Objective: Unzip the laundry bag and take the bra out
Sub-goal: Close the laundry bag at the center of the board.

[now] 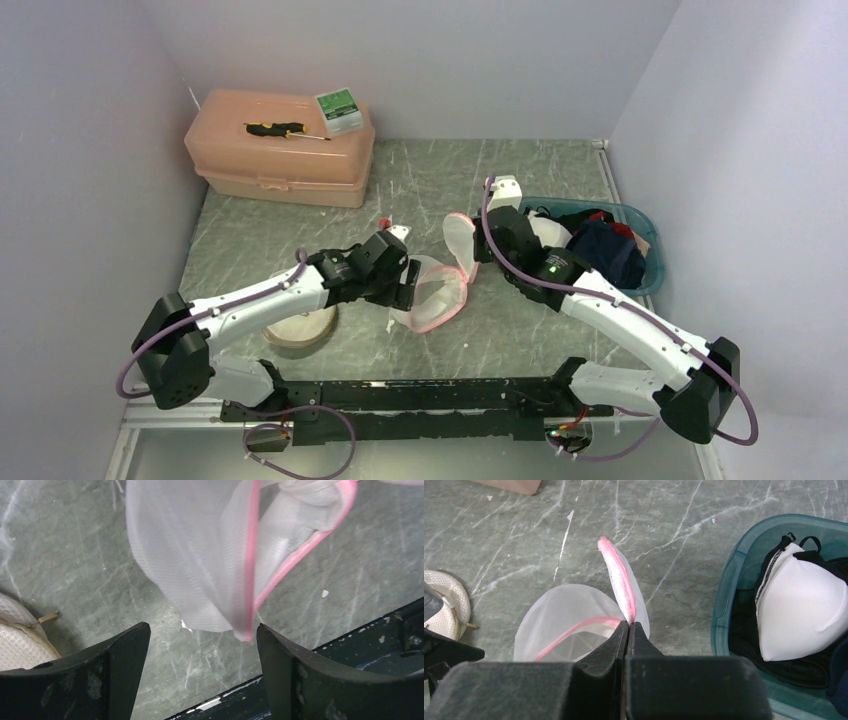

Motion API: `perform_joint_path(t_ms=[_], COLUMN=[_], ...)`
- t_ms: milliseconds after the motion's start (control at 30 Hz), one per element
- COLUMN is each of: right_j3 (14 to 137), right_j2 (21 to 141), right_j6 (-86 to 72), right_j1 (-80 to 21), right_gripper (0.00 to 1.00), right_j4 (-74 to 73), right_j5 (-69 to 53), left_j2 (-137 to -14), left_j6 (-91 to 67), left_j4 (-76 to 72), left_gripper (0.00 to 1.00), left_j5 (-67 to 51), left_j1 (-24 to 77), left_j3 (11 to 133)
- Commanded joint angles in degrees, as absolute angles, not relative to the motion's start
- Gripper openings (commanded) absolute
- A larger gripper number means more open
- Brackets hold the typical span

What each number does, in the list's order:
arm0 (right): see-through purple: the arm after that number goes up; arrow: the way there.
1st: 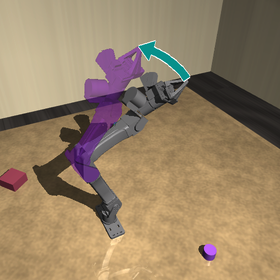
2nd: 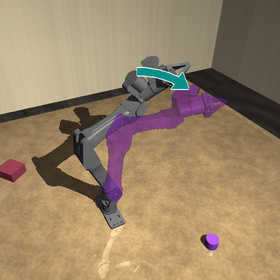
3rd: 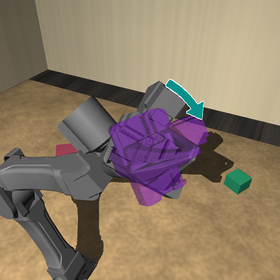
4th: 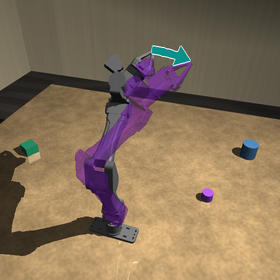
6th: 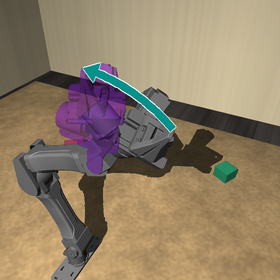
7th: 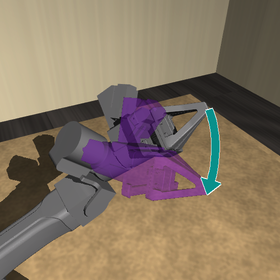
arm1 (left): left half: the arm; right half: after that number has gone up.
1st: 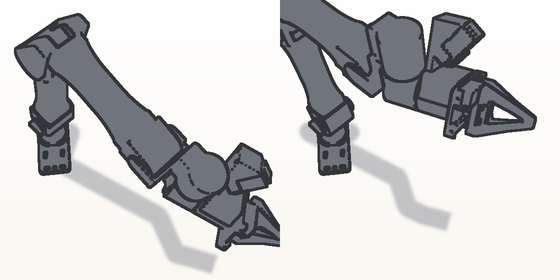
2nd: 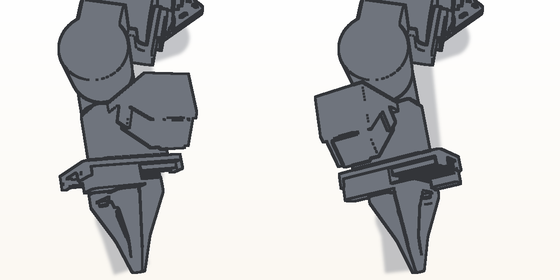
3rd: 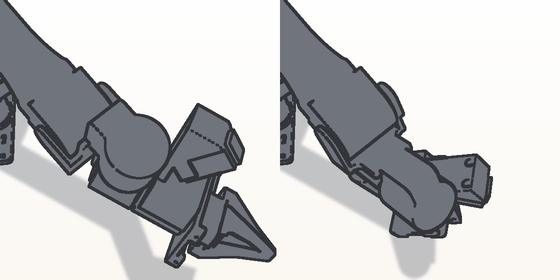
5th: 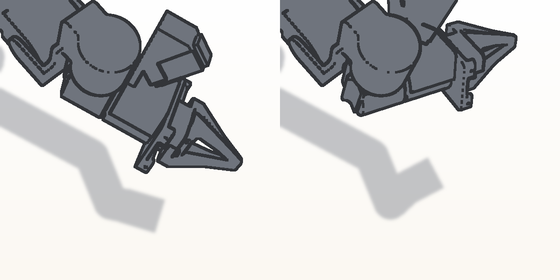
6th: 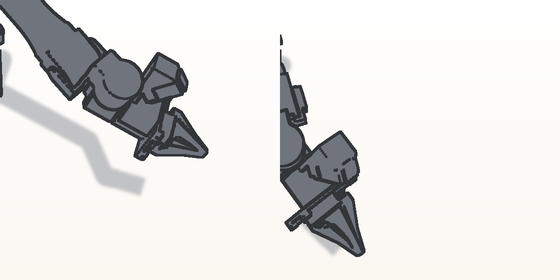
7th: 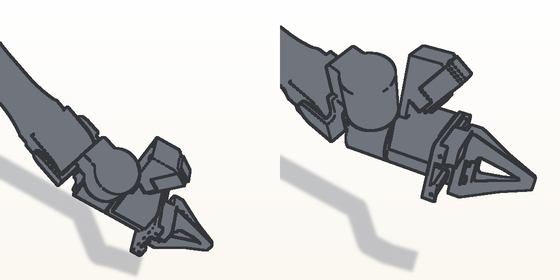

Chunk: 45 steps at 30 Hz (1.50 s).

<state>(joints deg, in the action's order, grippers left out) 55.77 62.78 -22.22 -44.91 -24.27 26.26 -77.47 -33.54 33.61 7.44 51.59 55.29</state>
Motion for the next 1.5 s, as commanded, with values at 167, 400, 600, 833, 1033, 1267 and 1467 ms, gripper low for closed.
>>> perform_joint_path(t_ms=[167, 400, 600, 833, 1033, 1267, 1467], right_j3=[58.10, 58.76, 60.99, 68.72, 67.23, 59.19, 60.40], right_j2=[61.93, 60.78, 58.44, 52.99, 49.27, 47.68, 46.81], right_j6=[-23.63, -24.04, -24.17, -18.38, -14.47, -15.56, -15.51], right_j1=[-44.30, -44.31, -44.37, -44.30, -44.35, -44.92, -45.60], right_gripper=[0.00, 0.00, 0.00, 0.00, 0.00, 0.00, 0.00], right_j4=[-24.99, -26.62, -29.05, -30.59, -27.28, -27.57, -29.77], right_j5=[25.37, 24.94, 24.16, 22.94, 18.19, 20.32, 23.91], left_j2=[-79.46, -86.37, -90.26, -80.08, -70.86, -72.70, -75.57], left_j6=[-35.87, -36.65, -37.21, -37.95, -45.12, -57.11, -57.44], left_j4=[35.08, 39.32, 42.14, 44.42, 35.00, 19.21, 14.94], left_gripper=[0.81, 0.61, 0.20, 0.03, 0.03, 0.03, 0.03], left_j5=[13.56, 16.90, 19.09, 19.06, -5.04, -26.02, -28.53], left_j1=[58.59, 60.03, 60.09, 59.83, 45.54, 32.69, 31.91], left_j3=[61.03, 63.65, 66.42, 72.85, 71.69, 56.08, 51.93])
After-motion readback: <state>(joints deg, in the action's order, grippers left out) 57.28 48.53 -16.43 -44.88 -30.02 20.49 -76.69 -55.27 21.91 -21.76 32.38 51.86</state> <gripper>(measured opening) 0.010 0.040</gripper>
